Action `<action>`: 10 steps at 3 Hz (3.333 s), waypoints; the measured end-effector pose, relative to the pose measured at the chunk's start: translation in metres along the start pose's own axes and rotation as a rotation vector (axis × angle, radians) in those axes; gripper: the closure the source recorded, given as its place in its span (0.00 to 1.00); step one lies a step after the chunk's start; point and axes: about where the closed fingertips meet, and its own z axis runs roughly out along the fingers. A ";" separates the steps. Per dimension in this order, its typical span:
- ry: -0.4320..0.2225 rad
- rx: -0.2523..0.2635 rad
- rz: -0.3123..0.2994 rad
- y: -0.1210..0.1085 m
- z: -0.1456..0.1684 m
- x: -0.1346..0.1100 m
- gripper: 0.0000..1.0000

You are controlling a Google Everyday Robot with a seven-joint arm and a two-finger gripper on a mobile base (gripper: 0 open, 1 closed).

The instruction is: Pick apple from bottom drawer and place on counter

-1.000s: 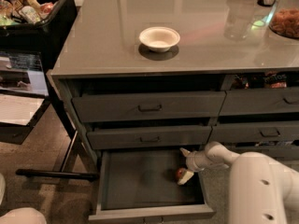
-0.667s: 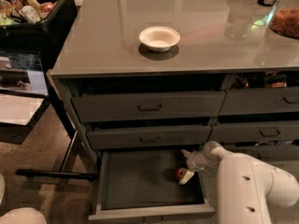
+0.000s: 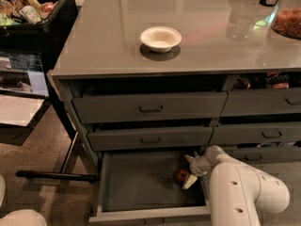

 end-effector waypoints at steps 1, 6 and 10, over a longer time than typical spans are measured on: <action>-0.027 -0.036 0.008 0.006 0.019 0.003 0.00; -0.030 0.187 -0.074 0.024 -0.133 -0.023 1.00; -0.158 0.456 -0.428 0.069 -0.439 -0.131 1.00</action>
Offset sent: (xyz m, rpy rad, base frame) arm -0.0021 0.0216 -0.0245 0.0757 0.0275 0.0491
